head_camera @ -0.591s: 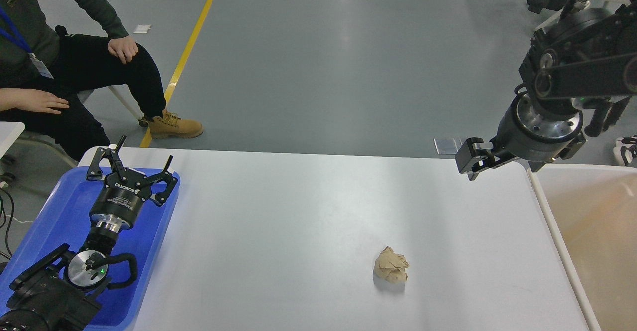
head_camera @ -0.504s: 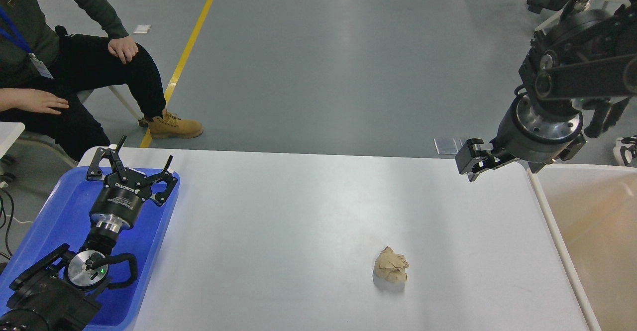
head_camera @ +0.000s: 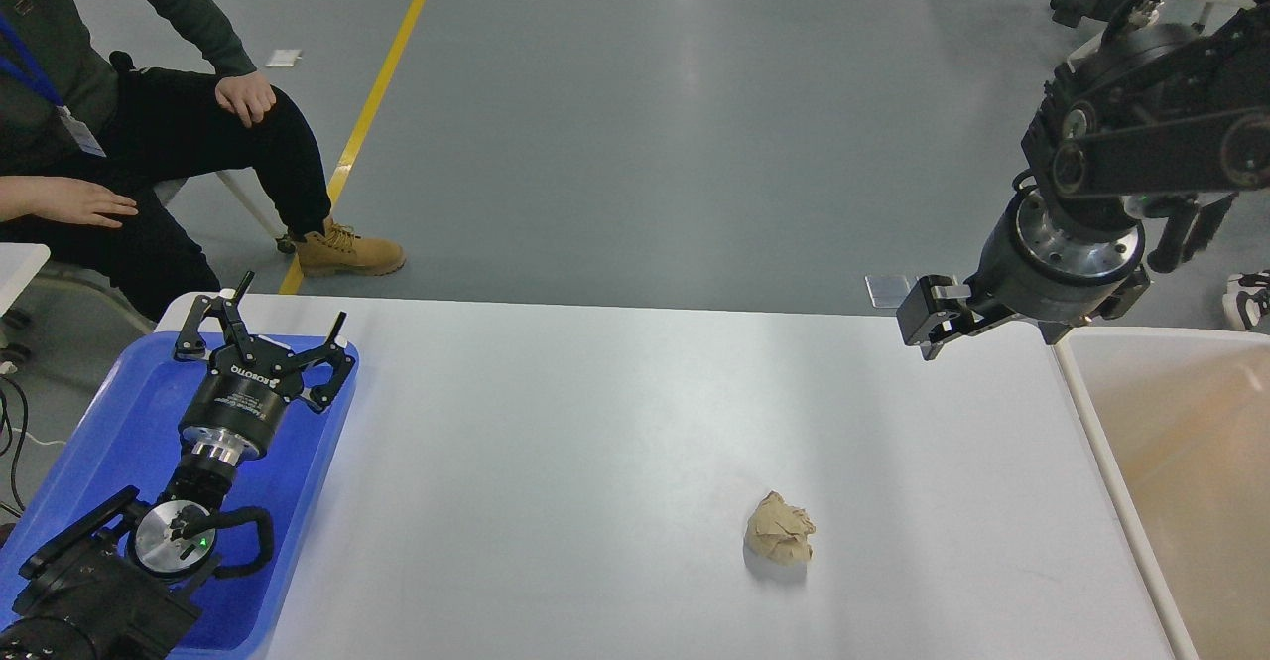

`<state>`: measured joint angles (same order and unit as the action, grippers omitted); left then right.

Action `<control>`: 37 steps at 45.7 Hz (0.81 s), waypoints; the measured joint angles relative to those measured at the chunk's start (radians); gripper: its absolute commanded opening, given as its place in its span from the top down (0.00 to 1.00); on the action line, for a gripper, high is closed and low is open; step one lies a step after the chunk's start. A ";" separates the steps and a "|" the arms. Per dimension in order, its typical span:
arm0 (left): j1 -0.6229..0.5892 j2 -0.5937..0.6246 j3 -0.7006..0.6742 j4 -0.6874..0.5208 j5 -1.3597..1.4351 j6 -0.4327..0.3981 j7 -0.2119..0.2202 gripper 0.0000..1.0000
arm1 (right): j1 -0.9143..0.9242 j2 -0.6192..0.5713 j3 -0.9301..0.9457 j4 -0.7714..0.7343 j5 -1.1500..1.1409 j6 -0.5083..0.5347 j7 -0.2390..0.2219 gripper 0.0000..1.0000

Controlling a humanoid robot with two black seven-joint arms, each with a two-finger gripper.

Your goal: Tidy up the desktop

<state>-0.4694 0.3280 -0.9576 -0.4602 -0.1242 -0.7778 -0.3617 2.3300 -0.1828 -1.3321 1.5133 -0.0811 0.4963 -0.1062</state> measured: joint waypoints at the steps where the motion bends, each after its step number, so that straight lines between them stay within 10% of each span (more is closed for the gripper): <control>1: 0.000 0.000 0.000 0.000 0.000 0.000 0.000 0.01 | -0.003 0.001 0.002 -0.002 0.000 0.000 0.000 0.00; 37: -0.001 0.002 0.002 0.000 0.000 0.000 0.000 0.01 | -0.260 0.036 0.133 -0.105 -0.002 -0.074 -0.001 0.00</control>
<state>-0.4700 0.3297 -0.9557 -0.4602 -0.1242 -0.7782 -0.3620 2.0703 -0.1467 -1.1990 1.4081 -0.0829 0.4227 -0.1075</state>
